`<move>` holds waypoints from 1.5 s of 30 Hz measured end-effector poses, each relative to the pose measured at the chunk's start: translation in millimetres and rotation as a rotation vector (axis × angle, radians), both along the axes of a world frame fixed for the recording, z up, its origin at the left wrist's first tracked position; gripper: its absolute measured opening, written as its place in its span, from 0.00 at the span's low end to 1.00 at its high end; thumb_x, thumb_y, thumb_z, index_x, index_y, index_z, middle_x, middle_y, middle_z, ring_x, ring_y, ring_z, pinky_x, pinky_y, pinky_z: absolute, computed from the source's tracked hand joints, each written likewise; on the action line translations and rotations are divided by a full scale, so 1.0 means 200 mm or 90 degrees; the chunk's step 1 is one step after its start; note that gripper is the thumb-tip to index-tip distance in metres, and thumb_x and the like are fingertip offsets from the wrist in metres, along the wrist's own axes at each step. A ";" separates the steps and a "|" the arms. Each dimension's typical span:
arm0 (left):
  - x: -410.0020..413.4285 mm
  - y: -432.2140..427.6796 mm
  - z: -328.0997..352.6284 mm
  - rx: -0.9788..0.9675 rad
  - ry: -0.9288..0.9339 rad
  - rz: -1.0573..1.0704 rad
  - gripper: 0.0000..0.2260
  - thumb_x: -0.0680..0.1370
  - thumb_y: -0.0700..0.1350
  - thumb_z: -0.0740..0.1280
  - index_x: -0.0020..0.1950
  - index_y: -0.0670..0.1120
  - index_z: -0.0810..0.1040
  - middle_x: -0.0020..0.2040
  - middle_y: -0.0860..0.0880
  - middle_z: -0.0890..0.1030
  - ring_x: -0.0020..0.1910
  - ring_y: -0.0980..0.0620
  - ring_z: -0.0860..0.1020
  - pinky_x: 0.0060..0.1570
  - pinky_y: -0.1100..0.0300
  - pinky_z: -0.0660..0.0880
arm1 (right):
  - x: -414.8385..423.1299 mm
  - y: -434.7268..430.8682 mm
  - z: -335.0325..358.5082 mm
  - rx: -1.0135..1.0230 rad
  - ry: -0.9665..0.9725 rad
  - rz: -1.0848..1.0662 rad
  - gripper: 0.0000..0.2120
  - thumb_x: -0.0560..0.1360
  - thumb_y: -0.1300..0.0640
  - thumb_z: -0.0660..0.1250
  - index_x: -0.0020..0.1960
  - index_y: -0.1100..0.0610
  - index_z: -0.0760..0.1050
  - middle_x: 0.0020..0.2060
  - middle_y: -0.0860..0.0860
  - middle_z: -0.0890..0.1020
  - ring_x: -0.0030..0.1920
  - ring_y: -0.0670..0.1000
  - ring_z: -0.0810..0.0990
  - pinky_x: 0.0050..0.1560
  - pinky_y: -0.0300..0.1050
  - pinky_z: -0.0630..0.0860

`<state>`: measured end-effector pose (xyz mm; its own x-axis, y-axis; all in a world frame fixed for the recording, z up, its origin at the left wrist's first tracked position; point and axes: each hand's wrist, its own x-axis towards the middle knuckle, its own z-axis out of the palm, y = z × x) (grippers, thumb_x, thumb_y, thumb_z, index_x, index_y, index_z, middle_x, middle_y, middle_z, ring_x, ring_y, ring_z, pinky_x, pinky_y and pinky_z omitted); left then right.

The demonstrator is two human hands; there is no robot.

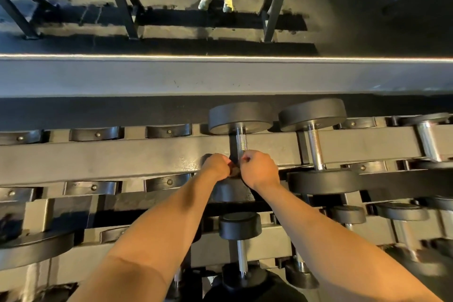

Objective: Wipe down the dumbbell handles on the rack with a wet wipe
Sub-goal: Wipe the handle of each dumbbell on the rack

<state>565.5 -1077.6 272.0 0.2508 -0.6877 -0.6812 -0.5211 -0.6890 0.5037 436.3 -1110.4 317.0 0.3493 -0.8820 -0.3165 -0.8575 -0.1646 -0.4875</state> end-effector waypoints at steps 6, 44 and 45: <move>-0.01 -0.04 0.04 0.043 0.013 -0.120 0.09 0.80 0.39 0.61 0.57 0.40 0.79 0.46 0.45 0.77 0.45 0.49 0.75 0.40 0.60 0.71 | -0.01 -0.01 -0.02 -0.024 -0.041 -0.030 0.10 0.78 0.58 0.61 0.46 0.51 0.81 0.40 0.50 0.83 0.41 0.52 0.80 0.44 0.49 0.80; -0.34 0.46 0.03 -0.397 -0.152 0.407 0.11 0.82 0.35 0.60 0.58 0.41 0.81 0.55 0.41 0.83 0.57 0.41 0.79 0.56 0.60 0.69 | -0.46 0.10 -0.10 0.131 -0.380 -0.067 0.13 0.83 0.64 0.56 0.59 0.59 0.79 0.53 0.51 0.81 0.54 0.49 0.77 0.50 0.31 0.67; -0.35 0.45 0.04 -0.385 -0.143 0.418 0.12 0.83 0.36 0.60 0.59 0.41 0.81 0.56 0.42 0.82 0.58 0.42 0.79 0.57 0.61 0.69 | -0.47 0.10 -0.09 0.124 -0.376 -0.051 0.13 0.83 0.64 0.56 0.59 0.60 0.78 0.53 0.51 0.81 0.55 0.48 0.77 0.50 0.30 0.67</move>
